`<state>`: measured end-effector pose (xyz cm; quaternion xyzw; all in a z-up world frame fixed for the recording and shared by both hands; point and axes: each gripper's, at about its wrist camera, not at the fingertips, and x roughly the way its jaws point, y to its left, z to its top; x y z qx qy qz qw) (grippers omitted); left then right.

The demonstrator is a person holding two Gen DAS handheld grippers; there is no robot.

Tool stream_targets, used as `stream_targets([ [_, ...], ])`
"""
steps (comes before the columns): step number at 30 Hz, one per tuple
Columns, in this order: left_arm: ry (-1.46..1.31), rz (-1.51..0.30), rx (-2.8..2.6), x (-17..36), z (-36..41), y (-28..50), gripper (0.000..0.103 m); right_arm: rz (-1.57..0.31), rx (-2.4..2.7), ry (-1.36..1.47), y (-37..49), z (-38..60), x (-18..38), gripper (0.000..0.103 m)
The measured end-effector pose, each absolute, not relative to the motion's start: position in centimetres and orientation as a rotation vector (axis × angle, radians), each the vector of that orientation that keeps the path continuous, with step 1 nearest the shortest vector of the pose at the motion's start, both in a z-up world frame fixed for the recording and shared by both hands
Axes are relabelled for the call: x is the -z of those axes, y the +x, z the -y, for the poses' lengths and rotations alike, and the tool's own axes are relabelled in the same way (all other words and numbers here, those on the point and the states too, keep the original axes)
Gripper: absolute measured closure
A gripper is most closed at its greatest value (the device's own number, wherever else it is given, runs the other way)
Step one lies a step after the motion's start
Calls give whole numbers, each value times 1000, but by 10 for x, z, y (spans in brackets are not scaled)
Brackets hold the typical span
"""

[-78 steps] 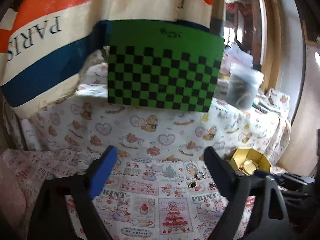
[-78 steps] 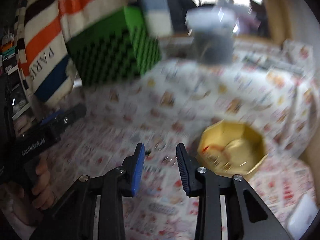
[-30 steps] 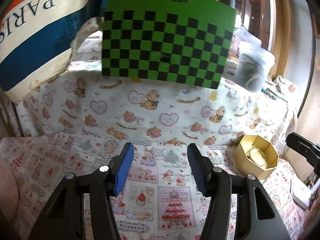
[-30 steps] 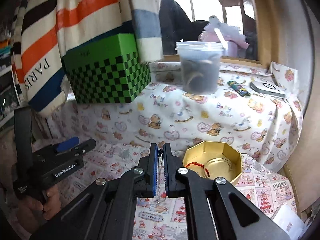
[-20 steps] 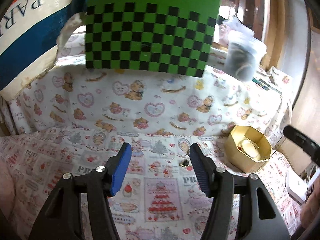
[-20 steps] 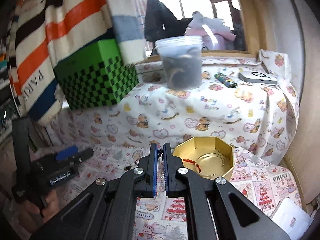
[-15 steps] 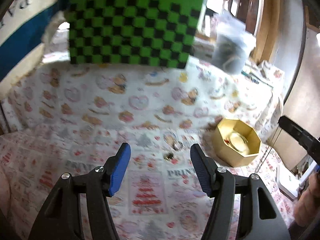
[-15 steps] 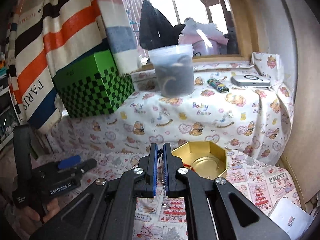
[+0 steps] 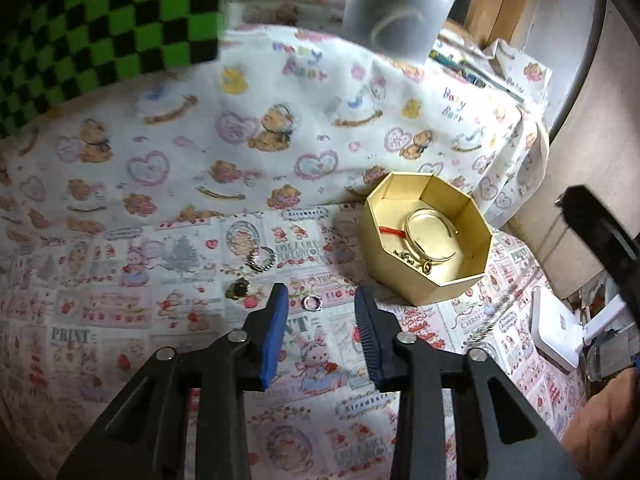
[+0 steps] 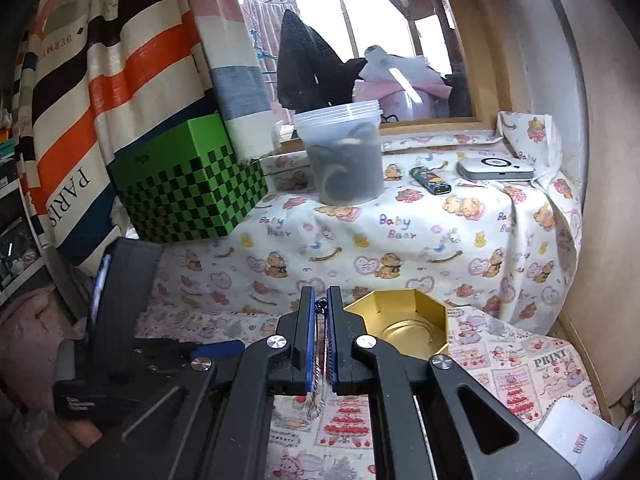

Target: Organize jewelry

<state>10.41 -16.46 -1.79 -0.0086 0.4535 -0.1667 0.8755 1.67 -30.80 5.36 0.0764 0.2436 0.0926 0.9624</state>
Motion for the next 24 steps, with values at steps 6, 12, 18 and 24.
stream_targets([
  [6,-13,-973,332,37,174,113,83,-486,-153,155,18,314,-55,97],
  [12,25,-972,282,52,179,119,88,-490,-145,163,19,317,-54,97],
  [18,13,-975,313,59,182,120,88,-481,-141,152,17,315,-56,97],
  [24,40,-973,302,65,184,127,89,-473,-137,144,16,314,-57,97],
])
